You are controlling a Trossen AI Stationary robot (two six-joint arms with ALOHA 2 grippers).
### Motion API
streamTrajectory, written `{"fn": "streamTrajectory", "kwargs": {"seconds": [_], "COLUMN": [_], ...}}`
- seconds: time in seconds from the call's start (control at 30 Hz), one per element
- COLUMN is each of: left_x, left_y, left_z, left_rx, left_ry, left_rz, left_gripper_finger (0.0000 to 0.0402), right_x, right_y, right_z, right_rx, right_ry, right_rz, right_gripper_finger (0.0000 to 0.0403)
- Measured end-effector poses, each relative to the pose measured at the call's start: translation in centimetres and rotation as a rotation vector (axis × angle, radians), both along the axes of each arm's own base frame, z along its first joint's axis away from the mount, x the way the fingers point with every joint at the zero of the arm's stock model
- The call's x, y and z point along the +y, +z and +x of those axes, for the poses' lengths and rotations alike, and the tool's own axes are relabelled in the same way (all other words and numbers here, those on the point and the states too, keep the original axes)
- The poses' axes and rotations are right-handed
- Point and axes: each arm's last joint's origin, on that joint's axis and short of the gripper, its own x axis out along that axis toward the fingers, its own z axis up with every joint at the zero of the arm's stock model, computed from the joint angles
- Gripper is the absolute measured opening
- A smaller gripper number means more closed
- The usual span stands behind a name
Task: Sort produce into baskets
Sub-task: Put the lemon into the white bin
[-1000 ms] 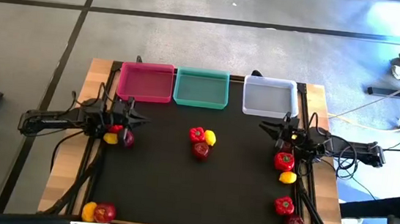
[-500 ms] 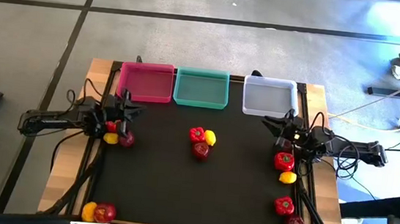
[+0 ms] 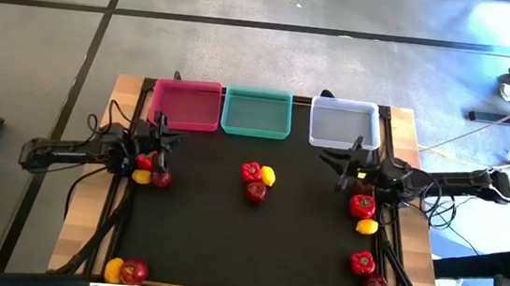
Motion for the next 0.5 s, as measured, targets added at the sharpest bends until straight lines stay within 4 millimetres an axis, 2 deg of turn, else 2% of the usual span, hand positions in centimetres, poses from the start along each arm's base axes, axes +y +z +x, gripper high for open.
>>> {"fn": "streamTrajectory", "kwargs": {"seconds": [0.27,0.5], "left_x": [0.3,0.4], "left_y": [-0.2,-0.2], "left_z": [0.2,0.2], "left_rx": [0.026,0.029], "left_ry": [0.029,0.030], "left_rz": [-0.009,-0.010], "left_gripper_finger": [0.0011,0.0011], "right_x": [-1.3,-2.1], "right_y": [1.5,1.4], "right_z": [4.3,8.6], "right_rx": [0.156,0.264], "right_ry": [-0.030,0.151], "right_rz": [-0.050,-0.002], "right_gripper_finger": [0.0035,0.0041]}}
